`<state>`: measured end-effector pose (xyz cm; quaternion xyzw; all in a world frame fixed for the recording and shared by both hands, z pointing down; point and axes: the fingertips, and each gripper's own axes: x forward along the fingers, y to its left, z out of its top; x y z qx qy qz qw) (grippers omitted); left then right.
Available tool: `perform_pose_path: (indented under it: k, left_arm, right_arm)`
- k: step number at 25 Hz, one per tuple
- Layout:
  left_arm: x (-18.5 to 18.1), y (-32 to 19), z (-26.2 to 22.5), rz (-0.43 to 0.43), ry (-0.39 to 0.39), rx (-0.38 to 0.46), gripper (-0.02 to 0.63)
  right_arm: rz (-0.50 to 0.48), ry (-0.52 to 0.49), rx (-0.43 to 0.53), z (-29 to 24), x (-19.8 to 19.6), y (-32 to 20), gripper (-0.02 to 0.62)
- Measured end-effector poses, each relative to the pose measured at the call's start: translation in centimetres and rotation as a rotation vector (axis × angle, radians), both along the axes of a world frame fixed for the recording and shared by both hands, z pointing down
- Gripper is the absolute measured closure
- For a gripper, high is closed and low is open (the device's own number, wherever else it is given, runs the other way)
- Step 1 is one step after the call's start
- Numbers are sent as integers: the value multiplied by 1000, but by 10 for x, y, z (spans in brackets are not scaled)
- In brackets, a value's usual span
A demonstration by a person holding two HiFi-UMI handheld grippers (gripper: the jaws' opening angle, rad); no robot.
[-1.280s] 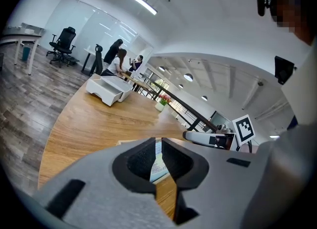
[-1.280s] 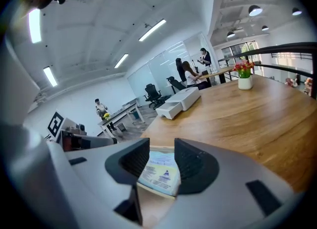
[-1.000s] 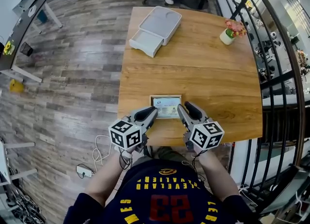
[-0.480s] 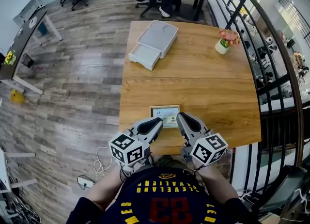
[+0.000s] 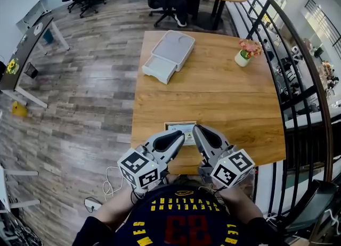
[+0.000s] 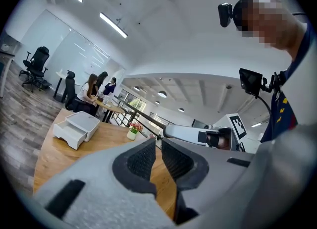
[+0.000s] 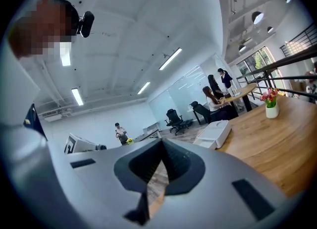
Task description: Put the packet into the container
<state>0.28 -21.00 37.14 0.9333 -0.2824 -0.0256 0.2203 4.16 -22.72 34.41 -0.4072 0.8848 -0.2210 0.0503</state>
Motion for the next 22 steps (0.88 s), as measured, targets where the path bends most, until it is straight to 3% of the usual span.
perform_pose_path:
  k: [12, 22]
  left_arm:
    - [3, 2, -32, -11, 22, 59, 572]
    - [3, 8, -59, -13, -15, 158, 572]
  right_arm:
    - [-36, 11, 75, -30, -2, 7, 584]
    - [-12, 62, 125, -41, -3, 13, 584]
